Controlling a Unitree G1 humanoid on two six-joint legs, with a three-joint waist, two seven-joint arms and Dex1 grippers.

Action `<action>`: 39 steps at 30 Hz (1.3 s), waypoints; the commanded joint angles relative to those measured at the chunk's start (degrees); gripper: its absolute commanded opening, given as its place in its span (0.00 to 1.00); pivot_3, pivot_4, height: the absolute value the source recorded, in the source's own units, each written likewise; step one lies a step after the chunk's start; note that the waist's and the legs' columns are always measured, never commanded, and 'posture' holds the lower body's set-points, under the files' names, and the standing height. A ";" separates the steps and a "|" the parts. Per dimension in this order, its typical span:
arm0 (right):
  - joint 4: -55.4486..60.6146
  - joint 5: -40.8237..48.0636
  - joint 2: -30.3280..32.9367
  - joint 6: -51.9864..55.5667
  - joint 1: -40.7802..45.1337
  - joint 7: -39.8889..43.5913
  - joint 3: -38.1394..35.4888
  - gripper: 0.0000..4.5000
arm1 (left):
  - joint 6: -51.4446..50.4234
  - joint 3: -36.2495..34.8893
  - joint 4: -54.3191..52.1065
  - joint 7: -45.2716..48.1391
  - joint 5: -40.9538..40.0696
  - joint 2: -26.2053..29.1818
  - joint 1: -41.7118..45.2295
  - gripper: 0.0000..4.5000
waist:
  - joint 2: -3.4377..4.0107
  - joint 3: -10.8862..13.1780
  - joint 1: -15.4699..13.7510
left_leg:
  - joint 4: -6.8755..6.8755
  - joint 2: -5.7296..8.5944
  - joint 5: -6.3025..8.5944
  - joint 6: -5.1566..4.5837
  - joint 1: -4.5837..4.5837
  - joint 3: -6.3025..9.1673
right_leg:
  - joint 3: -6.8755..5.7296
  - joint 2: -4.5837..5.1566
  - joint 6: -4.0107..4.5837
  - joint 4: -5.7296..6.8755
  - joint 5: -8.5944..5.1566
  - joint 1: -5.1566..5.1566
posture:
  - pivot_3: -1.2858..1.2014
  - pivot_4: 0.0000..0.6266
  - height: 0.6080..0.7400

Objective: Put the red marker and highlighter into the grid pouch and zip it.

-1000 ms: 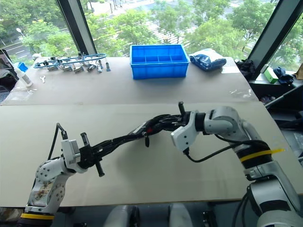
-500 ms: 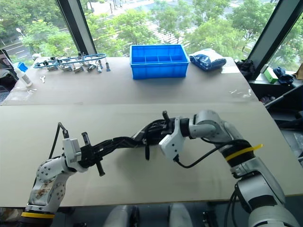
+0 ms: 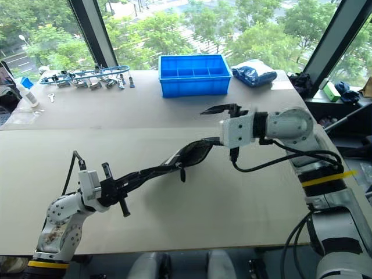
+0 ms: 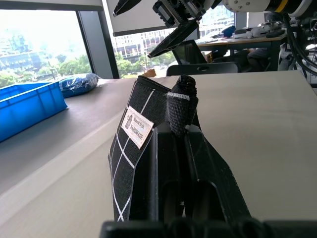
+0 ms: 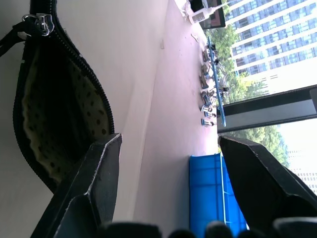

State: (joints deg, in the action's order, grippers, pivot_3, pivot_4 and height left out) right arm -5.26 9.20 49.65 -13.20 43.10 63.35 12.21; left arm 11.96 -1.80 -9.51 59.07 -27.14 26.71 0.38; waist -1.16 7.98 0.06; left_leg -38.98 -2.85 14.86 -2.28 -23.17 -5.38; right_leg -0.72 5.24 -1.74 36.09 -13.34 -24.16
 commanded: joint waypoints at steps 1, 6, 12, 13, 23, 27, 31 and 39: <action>15.65 23.96 10.66 31.55 -12.21 9.35 -6.56 0.77 | 0.18 -0.49 -1.24 -0.15 -0.51 0.15 0.04 0.00 | -0.03 -0.02 -1.17 | 0.00 0.00 0.03 -0.05 0.01 0.15 | -0.12 0.06 0.01 -0.02 0.00 0.05 | 0.52 0.24 1.00; 24.43 39.85 9.85 50.99 -20.97 2.57 -12.03 0.77 | 0.30 -0.64 -1.15 -0.13 -0.45 0.06 -0.05 0.00 | -0.03 -0.02 -0.18 | -0.01 -0.01 0.14 -0.21 0.05 0.13 | 0.07 0.17 -0.02 -0.10 0.02 0.04 | 0.52 0.24 1.00; 27.31 36.45 -5.58 60.77 -20.76 -18.26 -6.08 0.77 | 0.23 -0.46 -0.98 0.19 -0.55 0.12 0.28 0.00 | -0.08 -0.05 0.04 | -0.02 0.00 0.08 -0.12 0.19 0.16 | 0.10 -0.09 0.06 0.01 0.03 0.05 | 0.52 0.24 1.00; 27.27 35.10 -7.58 61.02 -20.24 -20.16 -5.14 0.77 | 0.14 -0.47 -0.94 0.18 -0.58 0.13 0.47 0.00 | -0.08 -0.05 0.02 | -0.01 0.03 0.06 -0.08 0.16 0.16 | 0.12 -0.09 0.06 0.04 0.03 0.01 | 0.52 0.24 1.00; 25.12 32.61 -18.20 65.53 -15.96 -27.25 -3.91 0.77 | 0.32 -0.22 -0.82 0.33 -0.50 -0.08 0.73 0.00 | -0.08 -0.05 -0.68 | -0.13 0.08 0.04 -0.06 -0.07 0.13 | 0.03 -0.07 -0.03 -0.04 0.07 -0.04 | 0.52 0.24 1.00; 26.69 35.96 -20.02 68.96 -14.81 -27.07 -5.24 0.77 | 0.34 -0.29 -0.40 0.37 -0.45 -0.05 1.10 0.00 | -0.08 -0.05 -0.58 | -0.11 0.03 0.04 -0.06 -0.06 0.15 | 0.02 -0.14 -0.01 -0.02 0.06 -0.06 | 0.52 0.24 1.00; 26.61 35.57 -20.61 69.56 -14.23 -27.11 -5.16 0.72 | 0.36 -0.32 -0.22 0.32 -0.40 -0.08 1.27 0.00 | -0.08 -0.05 -0.58 | -0.12 0.04 0.04 -0.06 -0.06 0.15 | 0.02 -0.12 -0.02 -0.02 0.07 -0.05 | 0.52 0.24 1.00; 26.16 35.05 -20.08 68.45 -14.08 -25.92 -6.49 0.12 | 0.80 -0.36 -0.09 0.11 -0.20 -0.34 0.78 0.00 | -0.08 -0.05 -0.60 | -0.11 0.05 0.04 -0.06 -0.07 0.15 | 0.01 -0.12 -0.02 -0.03 0.06 -0.06 | 0.52 0.24 1.00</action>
State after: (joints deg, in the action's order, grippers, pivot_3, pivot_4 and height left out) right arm 19.54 43.95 29.24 56.37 28.23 36.55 7.96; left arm 11.93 -1.87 -9.02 59.27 -27.11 26.62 1.17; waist -1.24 7.93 -0.53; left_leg -39.09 -2.80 14.90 -2.34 -23.25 -5.23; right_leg -0.72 5.12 -1.76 36.07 -13.27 -24.21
